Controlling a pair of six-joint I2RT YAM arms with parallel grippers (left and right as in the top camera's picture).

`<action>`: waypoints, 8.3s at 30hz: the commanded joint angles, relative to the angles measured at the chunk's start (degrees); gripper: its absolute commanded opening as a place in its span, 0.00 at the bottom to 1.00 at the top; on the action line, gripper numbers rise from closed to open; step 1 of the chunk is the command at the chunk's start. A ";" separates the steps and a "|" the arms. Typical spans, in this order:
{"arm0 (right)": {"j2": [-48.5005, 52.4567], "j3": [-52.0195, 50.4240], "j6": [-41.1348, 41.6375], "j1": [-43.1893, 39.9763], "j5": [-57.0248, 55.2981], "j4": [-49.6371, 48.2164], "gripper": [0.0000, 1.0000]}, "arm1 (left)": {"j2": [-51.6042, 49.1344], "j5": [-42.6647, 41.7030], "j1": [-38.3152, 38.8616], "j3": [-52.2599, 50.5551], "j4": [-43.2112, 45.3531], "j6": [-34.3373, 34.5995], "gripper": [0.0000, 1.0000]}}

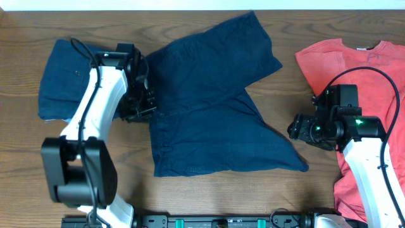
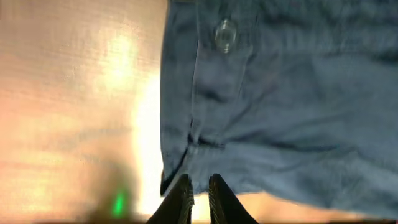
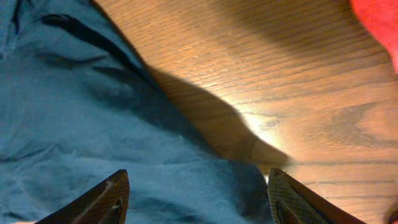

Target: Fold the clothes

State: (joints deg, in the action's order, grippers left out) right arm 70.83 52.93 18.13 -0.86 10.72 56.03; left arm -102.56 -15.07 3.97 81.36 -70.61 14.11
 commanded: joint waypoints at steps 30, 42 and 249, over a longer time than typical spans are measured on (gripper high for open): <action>-0.33 0.24 0.26 -0.46 3.26 2.64 0.71 | 20.39 -7.56 0.07 -45.42 26.14 11.37 0.66; -0.33 0.24 0.26 -0.46 3.28 2.73 0.70 | 10.08 -11.39 0.07 -46.60 31.34 12.76 0.60; 44.63 25.35 -23.58 0.87 6.75 -22.73 0.89 | 17.90 7.48 -1.11 -28.85 13.35 8.61 0.78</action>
State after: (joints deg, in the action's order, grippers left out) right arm 116.18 81.23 -1.45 -0.58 17.12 36.12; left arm -84.29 -4.73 3.09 54.19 -58.83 23.99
